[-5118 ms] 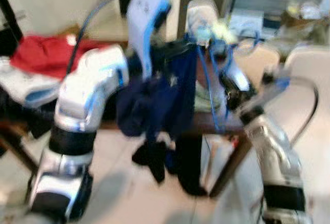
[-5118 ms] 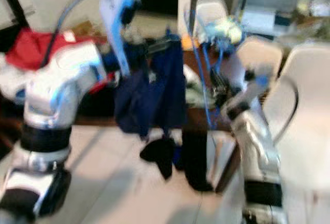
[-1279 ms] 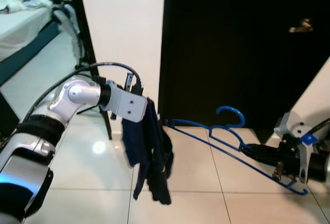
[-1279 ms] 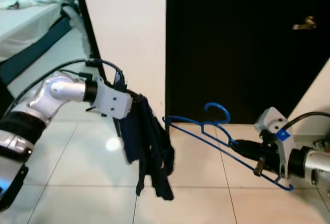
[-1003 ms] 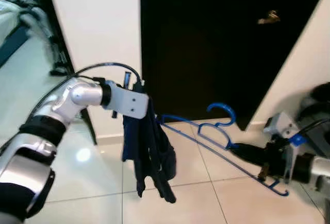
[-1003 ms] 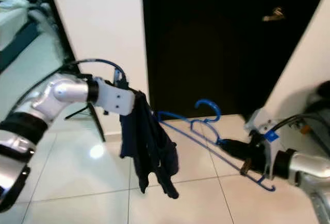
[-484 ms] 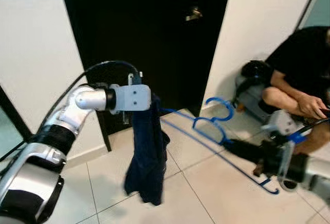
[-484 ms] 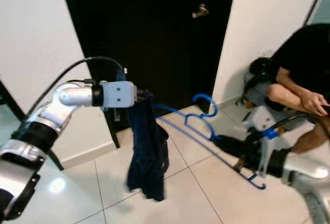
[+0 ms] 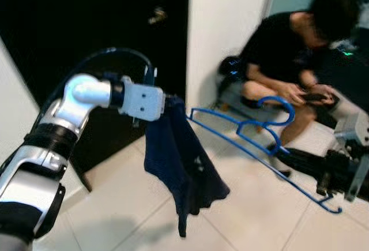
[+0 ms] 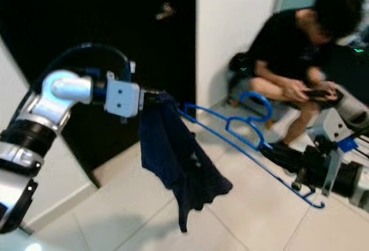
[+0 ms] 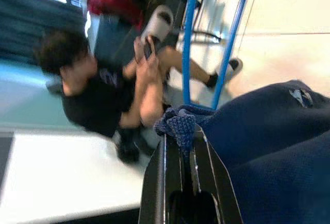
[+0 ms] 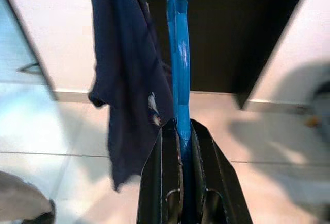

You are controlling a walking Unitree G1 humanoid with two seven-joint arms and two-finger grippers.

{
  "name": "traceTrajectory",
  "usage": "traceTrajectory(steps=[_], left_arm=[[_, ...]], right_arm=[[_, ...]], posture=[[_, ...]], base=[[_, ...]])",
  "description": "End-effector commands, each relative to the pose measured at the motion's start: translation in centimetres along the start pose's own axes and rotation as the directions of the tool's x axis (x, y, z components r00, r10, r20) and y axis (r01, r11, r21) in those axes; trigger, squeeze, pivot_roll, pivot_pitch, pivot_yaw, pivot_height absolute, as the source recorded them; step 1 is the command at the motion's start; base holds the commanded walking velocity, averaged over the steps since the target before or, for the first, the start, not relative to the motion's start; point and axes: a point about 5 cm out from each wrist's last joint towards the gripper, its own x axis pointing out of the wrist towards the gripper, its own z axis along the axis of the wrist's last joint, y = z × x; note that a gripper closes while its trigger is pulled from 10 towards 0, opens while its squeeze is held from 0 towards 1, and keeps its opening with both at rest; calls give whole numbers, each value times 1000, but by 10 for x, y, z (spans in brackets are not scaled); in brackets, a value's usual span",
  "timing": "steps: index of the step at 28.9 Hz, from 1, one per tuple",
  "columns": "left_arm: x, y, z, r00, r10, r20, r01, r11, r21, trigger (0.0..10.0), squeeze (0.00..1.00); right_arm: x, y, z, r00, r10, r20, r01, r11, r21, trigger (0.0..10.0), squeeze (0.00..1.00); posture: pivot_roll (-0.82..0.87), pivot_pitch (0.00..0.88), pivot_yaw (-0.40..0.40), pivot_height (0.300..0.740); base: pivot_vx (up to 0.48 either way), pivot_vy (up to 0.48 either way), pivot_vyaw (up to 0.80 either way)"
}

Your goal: Hang hanger

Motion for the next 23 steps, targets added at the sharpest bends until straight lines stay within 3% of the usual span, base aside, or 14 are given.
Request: traceTrajectory(steps=[1,7,10,12,14,17,21,23], left_arm=[[-5,6,5,1000,-11,16,11,999,30,10000,0],[-6,5,7,998,-52,35,51,999,16,10000,0],[-10,-2,5,991,-125,37,126,991,-36,10000,0],[-17,-11,1,977,-212,29,214,970,-115,10000,0],[-17,-11,1,977,-212,29,214,970,-115,10000,0],[-28,-19,-5,956,-294,18,291,932,-217,10000,0],[-31,-19,-8,954,-299,9,294,929,-226,10000,0],[-31,-18,-9,958,-287,-6,280,940,-194,10000,0]], right_arm=[[-2,1,6,1000,5,15,-5,1000,-14,10000,0],[-9,-2,11,1000,1,18,-1,1000,-21,10000,0],[-19,-4,15,1000,10,12,-10,1000,-25,10000,0],[-28,-6,17,1000,19,0,-19,1000,-25,10000,0],[-28,-6,17,1000,19,0,-19,1000,-25,10000,0],[-37,-9,20,1000,27,-11,-27,999,-23,10000,0],[-41,-11,23,999,39,-9,-39,999,-25,10000,0],[-43,-11,25,998,58,-5,-59,998,-28,10000,0]], posture=[[-53,0,48,740],[-58,0,48,740],[-62,0,47,740],[-65,0,43,740],[-65,0,43,740],[-66,0,38,740],[-65,0,37,740],[-65,0,39,740]], base=[[0,0,0],[0,0,0],[0,0,0],[0,0,0],[0,0,0],[0,0,0],[0,0,0],[0,0,0]])
